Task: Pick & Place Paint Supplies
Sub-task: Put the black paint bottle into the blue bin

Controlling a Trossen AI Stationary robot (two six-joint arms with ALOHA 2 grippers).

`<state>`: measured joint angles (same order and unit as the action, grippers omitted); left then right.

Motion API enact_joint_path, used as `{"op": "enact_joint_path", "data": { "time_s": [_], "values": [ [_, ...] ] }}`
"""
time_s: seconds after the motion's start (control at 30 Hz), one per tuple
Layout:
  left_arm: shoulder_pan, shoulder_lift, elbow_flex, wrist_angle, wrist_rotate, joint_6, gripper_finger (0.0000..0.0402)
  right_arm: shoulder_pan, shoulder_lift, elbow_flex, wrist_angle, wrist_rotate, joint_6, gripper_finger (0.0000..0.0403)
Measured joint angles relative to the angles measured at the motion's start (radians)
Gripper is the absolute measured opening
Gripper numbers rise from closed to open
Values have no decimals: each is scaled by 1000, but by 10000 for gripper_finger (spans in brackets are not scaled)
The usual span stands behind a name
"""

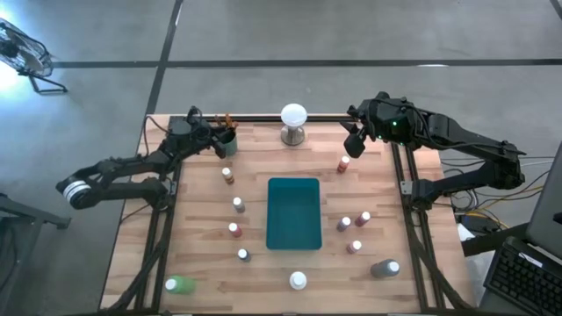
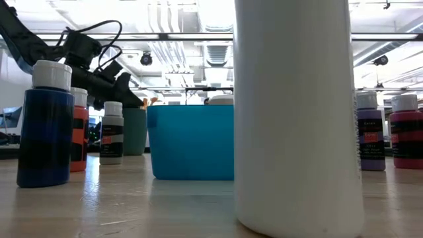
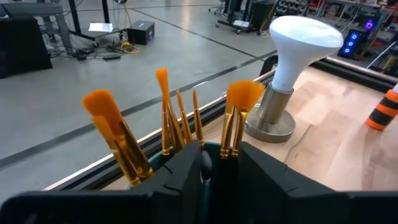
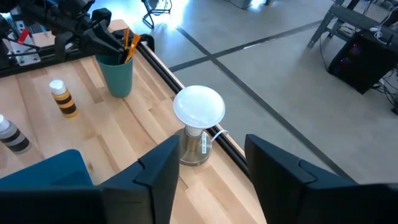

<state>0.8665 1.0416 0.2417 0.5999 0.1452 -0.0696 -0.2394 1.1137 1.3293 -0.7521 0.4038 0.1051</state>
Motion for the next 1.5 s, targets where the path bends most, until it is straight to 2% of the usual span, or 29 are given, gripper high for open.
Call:
{"op": "enact_joint_path", "data": {
  "time_s": [0.2,0.47,0.83,0.93,1.07,1.2,1.33,1.5],
  "values": [
    [0,-42,6,-6,13,-14,142,0,0,0,0,0,0,195],
    [0,-188,85,-5,141,-24,142,1,0,0,1,0,-11,204],
    [-24,-341,237,-22,373,-155,142,1,0,0,3,-1,-38,178],
    [-53,-368,315,-139,406,-167,142,1,0,0,2,-1,-40,169],
    [-121,-383,459,-450,390,-99,142,1,0,3,10,-1,-110,156],
    [-234,-375,585,-711,309,-30,142,1,0,18,20,-23,-117,142],
    [-369,-370,650,-819,222,-20,142,6,0,39,3,-86,-155,131],
    [-533,-371,684,-887,95,-37,142,36,1,107,-200,-221,-124,122]
  ]
}}
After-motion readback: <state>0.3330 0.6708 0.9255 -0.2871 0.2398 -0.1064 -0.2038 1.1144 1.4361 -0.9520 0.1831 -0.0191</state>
